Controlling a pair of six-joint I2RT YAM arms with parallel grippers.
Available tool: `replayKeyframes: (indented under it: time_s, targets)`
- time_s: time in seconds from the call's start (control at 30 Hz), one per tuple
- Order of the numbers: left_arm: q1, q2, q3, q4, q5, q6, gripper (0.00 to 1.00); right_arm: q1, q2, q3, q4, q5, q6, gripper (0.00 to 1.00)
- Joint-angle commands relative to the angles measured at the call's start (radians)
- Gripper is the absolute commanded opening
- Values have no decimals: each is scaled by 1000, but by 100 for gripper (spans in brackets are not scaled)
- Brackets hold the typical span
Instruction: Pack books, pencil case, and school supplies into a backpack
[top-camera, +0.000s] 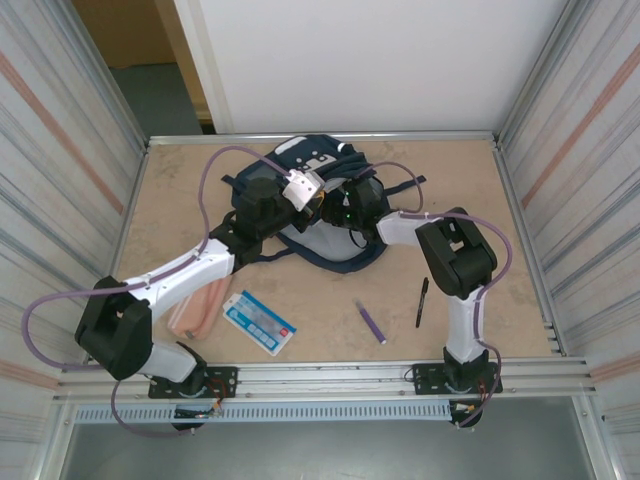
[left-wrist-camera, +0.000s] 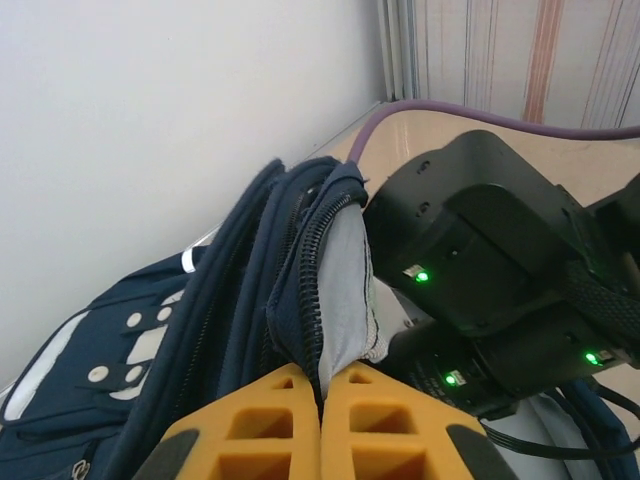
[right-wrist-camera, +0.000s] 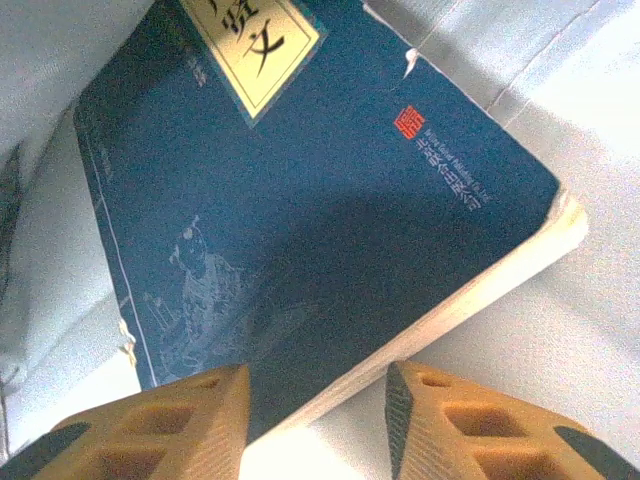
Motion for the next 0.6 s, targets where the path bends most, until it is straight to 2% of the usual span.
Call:
replayKeyframes:
  time_s: [0.0,0.13,0.23,0.47,0.57]
  targets:
    - [-6,-18,12,77,28,-14,0,-16,40,61,22,30,8,44]
    - [-4,-14,9,72,32,-11,0,-49,76,108,42,-66,54,45]
    - [-2,-7,5,73,19,-20,0,-62,31,62,81,-133,96,45]
    - [-1,46,-6,89,2,-44,0,-96,-206,-156,-30,-285,123,48]
    - [-8,78,-4,84,7,-34,0,-112,-351,-267,-144,-272,71,49]
